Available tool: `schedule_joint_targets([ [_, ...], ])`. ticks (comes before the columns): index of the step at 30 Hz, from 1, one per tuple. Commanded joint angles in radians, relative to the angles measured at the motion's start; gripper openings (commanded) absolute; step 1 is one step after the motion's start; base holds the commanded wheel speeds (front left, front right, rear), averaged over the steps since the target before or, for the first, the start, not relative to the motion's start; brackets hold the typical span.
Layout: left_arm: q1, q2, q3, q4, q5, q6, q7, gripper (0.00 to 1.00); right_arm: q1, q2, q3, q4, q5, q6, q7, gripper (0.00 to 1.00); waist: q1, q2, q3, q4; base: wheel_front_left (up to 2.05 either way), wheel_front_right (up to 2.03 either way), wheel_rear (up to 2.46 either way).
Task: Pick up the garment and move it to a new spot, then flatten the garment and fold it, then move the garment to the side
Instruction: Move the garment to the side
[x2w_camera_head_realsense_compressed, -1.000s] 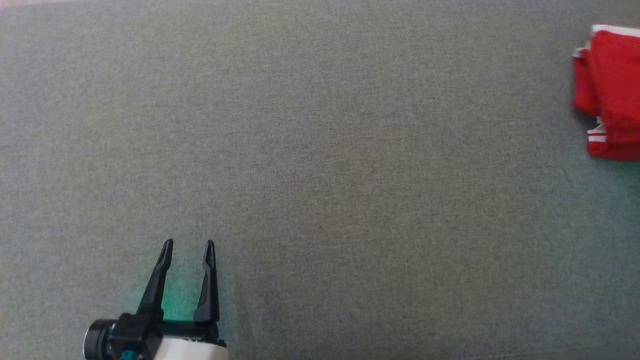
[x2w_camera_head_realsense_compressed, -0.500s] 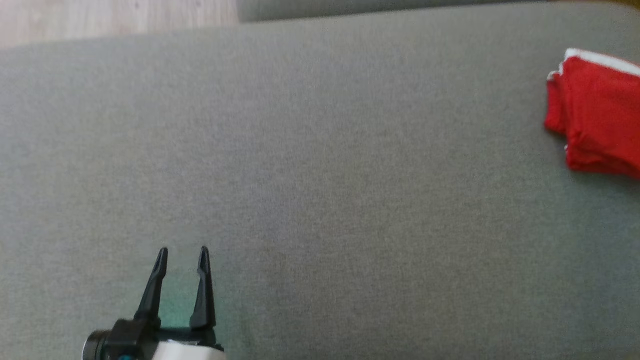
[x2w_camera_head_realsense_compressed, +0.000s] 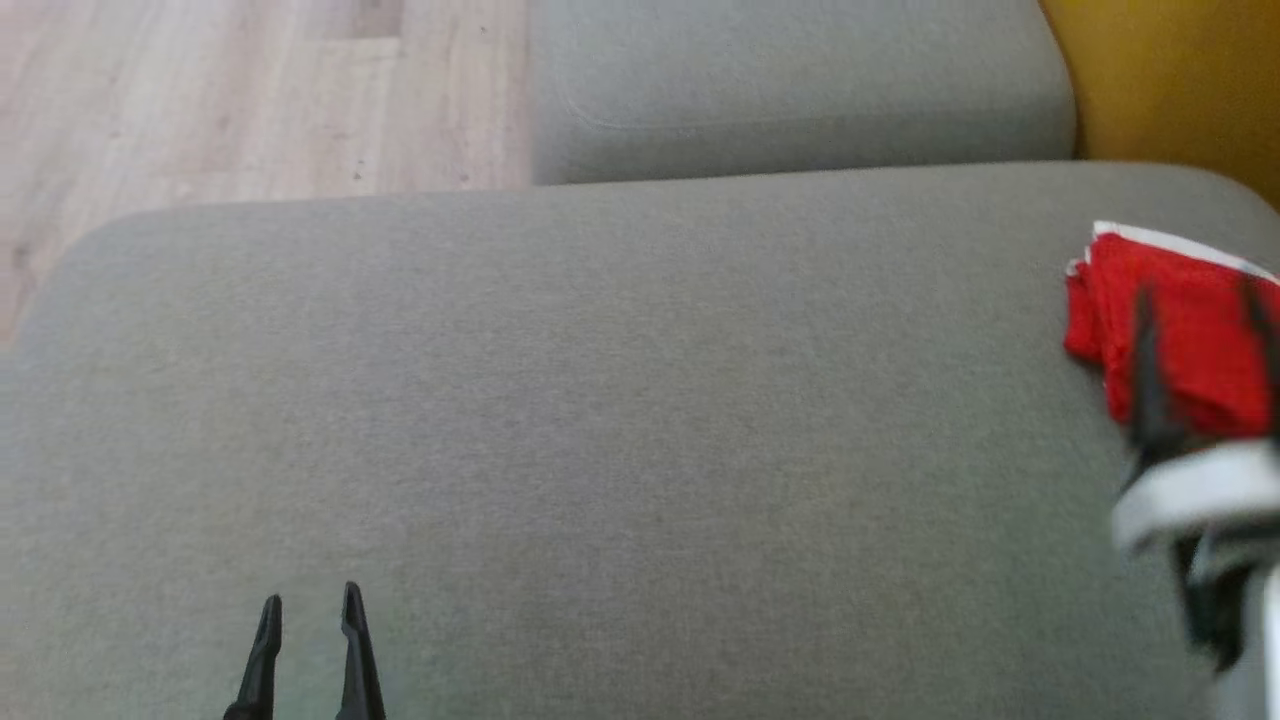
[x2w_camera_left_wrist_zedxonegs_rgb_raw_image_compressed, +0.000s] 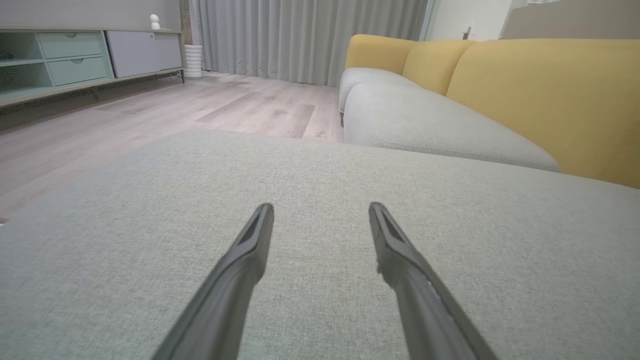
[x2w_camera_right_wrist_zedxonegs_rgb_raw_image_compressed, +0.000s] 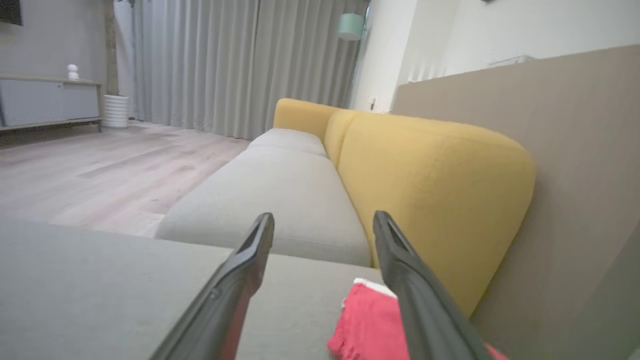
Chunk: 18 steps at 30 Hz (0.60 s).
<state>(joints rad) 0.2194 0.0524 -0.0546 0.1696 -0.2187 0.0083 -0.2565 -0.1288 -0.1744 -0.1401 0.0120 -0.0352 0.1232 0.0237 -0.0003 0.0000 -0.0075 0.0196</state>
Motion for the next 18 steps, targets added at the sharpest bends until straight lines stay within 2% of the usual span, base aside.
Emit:
schedule_joint_targets([
  [1, -0.030, -0.002, 0.038, -0.028, 0.006, -0.005, -0.005, 1.00, 0.011, 0.013, 0.025, -0.036, -0.001, 0.008, -0.030, 1.00, 0.0003, 0.0000, -0.020, 0.025, 0.00, 0.00, 0.00],
  [4, -0.023, -0.002, 0.039, -0.029, 0.011, -0.017, -0.005, 1.00, 0.106, 0.071, 0.018, -0.021, -0.004, 0.008, -0.112, 1.00, 0.0003, 0.0000, -0.030, 0.036, 0.00, 0.00, 0.00],
  [8, -0.009, -0.002, 0.035, -0.024, 0.007, -0.044, -0.005, 1.00, 0.198, 0.111, 0.035, 0.049, -0.014, 0.008, -0.207, 1.00, 0.0003, 0.0000, -0.036, 0.036, 0.00, 0.00, 0.00],
  [14, -0.004, -0.002, 0.020, -0.004, 0.010, -0.089, -0.005, 1.00, 0.248, 0.123, 0.071, 0.167, 0.008, 0.008, -0.270, 1.00, 0.0003, 0.0000, -0.040, 0.020, 0.00, 0.00, 0.00],
  [18, -0.008, -0.002, 0.020, 0.003, 0.014, -0.097, -0.005, 1.00, 0.240, 0.124, 0.091, 0.205, 0.026, 0.008, -0.282, 1.00, 0.0003, 0.0000, -0.041, 0.007, 0.00, 0.00, 0.00],
])
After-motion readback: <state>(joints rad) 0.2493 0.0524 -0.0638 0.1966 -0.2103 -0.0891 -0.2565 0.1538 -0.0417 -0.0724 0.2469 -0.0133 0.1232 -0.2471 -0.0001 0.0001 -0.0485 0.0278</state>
